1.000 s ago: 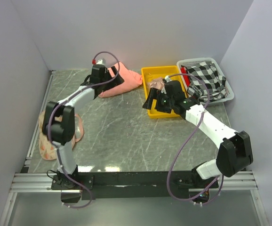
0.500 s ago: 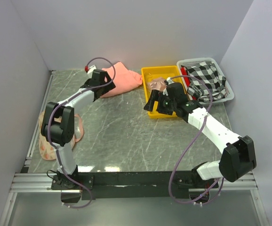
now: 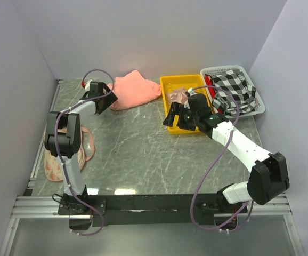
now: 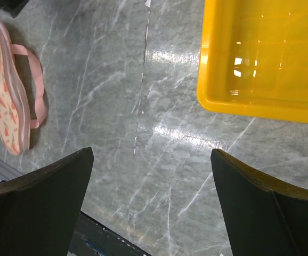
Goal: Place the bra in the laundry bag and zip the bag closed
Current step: Adjust the distractor at the center of the board.
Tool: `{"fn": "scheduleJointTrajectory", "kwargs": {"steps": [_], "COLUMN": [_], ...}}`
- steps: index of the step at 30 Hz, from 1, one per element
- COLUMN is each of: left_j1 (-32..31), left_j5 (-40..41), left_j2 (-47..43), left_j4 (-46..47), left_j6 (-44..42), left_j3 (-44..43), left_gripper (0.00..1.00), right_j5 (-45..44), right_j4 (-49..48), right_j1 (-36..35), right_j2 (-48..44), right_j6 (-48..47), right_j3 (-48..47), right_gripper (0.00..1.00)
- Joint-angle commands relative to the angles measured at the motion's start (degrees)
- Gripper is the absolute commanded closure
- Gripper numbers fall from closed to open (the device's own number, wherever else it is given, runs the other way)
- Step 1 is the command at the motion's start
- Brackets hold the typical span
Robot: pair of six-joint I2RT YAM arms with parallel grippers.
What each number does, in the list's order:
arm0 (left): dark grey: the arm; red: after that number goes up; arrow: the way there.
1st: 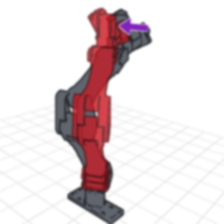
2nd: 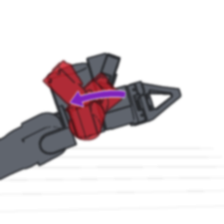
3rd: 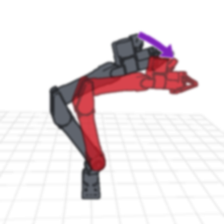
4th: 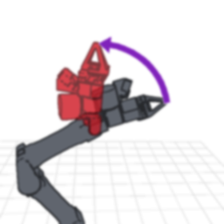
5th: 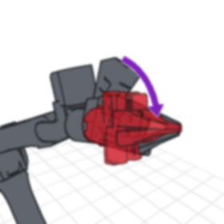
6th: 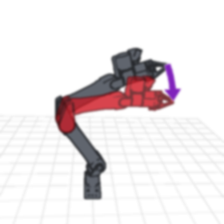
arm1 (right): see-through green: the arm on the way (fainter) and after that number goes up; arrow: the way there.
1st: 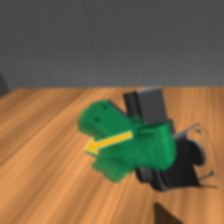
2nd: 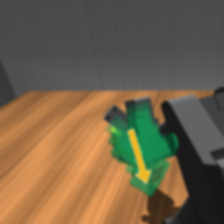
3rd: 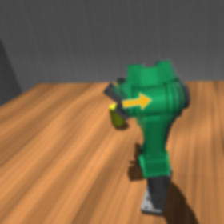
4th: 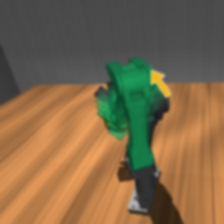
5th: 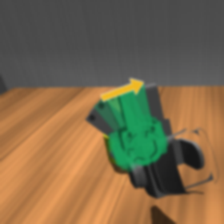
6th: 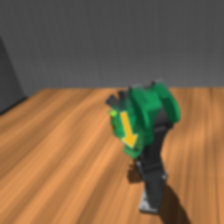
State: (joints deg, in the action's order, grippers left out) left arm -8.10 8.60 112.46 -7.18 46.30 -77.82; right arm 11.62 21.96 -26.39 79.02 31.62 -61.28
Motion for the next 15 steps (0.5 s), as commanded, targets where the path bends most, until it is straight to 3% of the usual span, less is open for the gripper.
{"fn": "scheduleJointTrajectory", "kwargs": {"steps": [1, 7, 12, 15], "left_j1": [3.0, 5.1, 5.3, 5.4], "left_j5": [-15.2, -22.2, -30.1, -31.3], "left_j2": [2.9, 3.3, 1.8, 4.1], "left_j4": [8.4, 17.2, 29.8, 27.9], "left_j6": [0.3, -1.6, -0.2, -0.2], "left_j3": [-0.1, 3.9, 8.9, 6.6], "left_gripper": [0.04, 0.03, 0.03, 0.03], "right_j5": [-1.0, -1.9, -1.9, -2.2], "right_j4": [0.4, 0.5, 1.1, 1.6], "right_j1": [-0.1, 0.0, 0.0, 0.0], "right_j2": [-0.3, -0.3, 0.3, 0.5], "right_j6": [-1.3, -1.3, -1.6, -2.0], "right_j3": [-0.7, -0.6, -0.6, -0.9], "right_gripper": [0.00, 0.00, 0.00, 0.00]}}
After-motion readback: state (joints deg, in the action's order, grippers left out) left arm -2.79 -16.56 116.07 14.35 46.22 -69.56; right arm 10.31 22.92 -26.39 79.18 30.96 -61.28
